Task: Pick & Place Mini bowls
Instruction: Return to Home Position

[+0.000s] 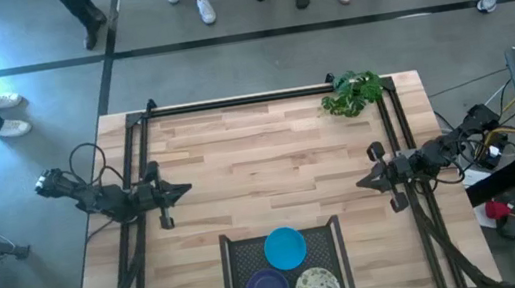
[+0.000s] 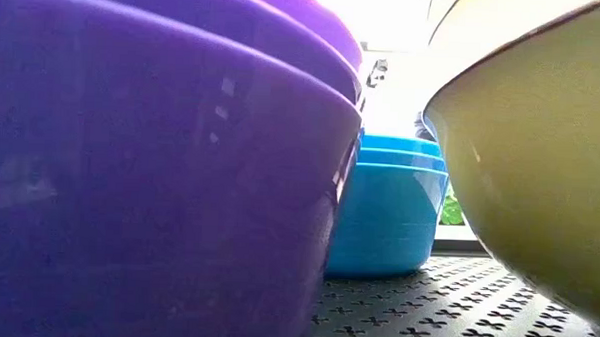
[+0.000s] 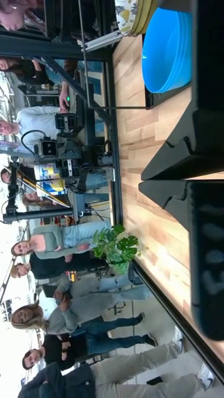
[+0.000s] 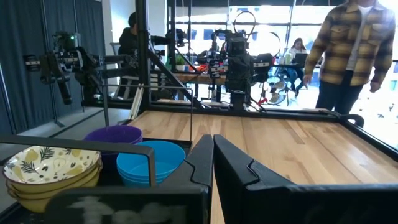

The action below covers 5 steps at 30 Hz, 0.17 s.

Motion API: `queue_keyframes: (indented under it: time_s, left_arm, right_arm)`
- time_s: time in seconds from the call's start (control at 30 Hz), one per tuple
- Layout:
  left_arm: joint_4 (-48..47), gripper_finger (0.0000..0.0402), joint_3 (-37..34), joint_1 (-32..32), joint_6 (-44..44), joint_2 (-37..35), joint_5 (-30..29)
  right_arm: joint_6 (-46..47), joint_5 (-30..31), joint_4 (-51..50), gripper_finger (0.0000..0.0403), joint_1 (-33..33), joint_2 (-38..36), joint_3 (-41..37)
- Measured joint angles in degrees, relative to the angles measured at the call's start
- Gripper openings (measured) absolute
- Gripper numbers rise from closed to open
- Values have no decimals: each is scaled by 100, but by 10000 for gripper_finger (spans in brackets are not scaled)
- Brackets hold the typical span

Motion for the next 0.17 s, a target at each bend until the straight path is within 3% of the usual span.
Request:
queue_keyframes:
  time_s: [0.17]
  left_arm:
    - [0,0,0,-1,1,2,0]
  right_arm:
    - [1,-1,1,8,-1,0,0]
